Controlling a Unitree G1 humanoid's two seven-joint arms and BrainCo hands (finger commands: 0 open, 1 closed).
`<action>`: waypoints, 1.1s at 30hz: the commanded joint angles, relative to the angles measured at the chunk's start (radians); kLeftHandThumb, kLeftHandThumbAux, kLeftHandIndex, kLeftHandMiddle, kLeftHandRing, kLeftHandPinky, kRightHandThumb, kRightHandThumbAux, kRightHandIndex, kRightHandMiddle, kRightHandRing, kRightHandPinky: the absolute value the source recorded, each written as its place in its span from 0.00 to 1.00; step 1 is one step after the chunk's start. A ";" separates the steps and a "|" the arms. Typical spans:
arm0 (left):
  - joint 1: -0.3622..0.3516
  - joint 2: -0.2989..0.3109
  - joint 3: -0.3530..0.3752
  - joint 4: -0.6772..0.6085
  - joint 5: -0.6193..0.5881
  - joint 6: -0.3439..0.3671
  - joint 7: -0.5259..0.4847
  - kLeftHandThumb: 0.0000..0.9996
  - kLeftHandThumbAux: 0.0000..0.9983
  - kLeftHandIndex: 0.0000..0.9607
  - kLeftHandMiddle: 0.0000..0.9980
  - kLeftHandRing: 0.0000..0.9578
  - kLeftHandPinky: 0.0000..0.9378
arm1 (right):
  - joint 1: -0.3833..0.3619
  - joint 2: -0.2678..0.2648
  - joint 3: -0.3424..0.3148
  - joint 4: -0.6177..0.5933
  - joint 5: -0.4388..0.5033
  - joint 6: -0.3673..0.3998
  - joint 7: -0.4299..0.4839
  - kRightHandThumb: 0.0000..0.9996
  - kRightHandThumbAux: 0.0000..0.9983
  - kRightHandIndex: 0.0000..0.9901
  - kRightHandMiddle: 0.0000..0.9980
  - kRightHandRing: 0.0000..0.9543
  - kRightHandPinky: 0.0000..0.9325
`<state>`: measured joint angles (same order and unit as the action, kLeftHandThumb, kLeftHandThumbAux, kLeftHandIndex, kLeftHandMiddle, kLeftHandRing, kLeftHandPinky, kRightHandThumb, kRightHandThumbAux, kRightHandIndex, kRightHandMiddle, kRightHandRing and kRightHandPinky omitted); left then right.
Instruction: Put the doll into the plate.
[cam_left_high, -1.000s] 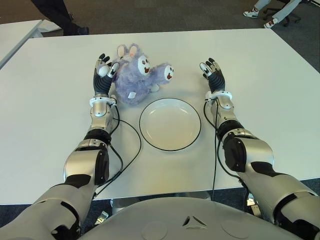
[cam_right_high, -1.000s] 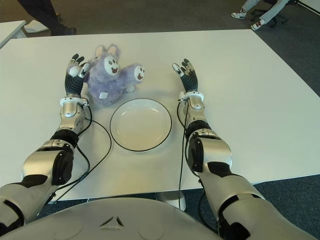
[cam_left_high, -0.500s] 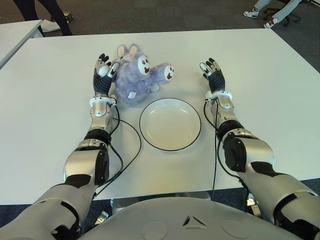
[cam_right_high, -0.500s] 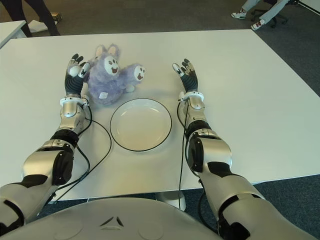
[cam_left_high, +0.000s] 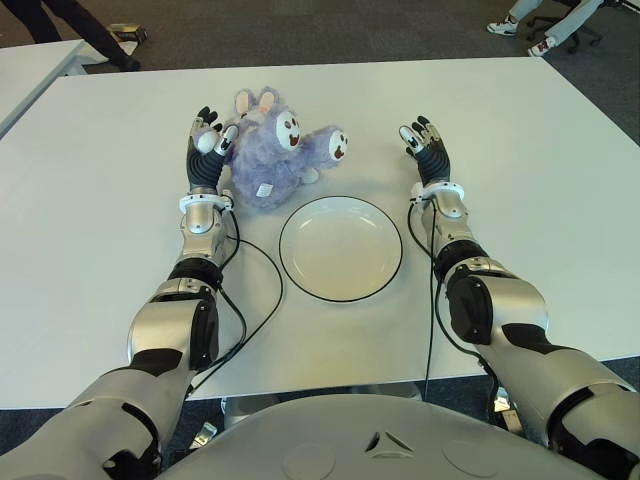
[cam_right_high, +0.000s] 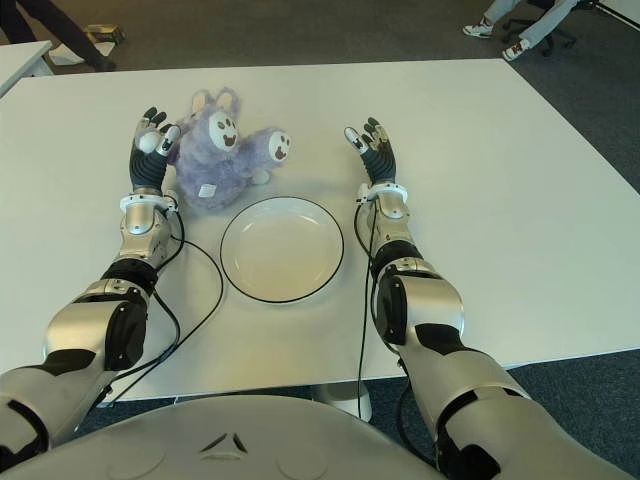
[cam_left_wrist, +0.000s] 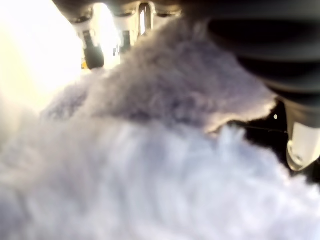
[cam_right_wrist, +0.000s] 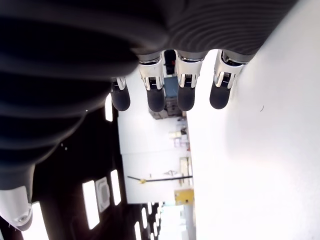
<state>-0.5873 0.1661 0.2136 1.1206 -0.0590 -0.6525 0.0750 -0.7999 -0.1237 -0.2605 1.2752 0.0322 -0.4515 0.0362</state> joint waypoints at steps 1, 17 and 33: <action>0.098 -0.027 -0.012 0.053 0.019 0.009 0.010 0.00 0.50 0.00 0.10 0.11 0.12 | 0.078 0.021 -0.001 0.051 -0.001 0.043 -0.002 0.08 0.56 0.03 0.06 0.06 0.10; 0.098 -0.030 -0.015 0.053 0.023 0.006 0.030 0.00 0.49 0.00 0.11 0.12 0.12 | 0.077 0.025 -0.017 0.050 0.019 0.039 0.028 0.11 0.57 0.03 0.06 0.06 0.08; 0.095 -0.029 -0.019 0.055 0.025 0.006 0.033 0.00 0.49 0.00 0.12 0.13 0.12 | 0.073 0.022 -0.005 0.051 -0.003 0.053 0.004 0.09 0.54 0.02 0.04 0.04 0.07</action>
<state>-0.5874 0.1650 0.2092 1.1196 -0.0574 -0.6523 0.0967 -0.8007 -0.1207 -0.2690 1.2752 0.0362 -0.4513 0.0489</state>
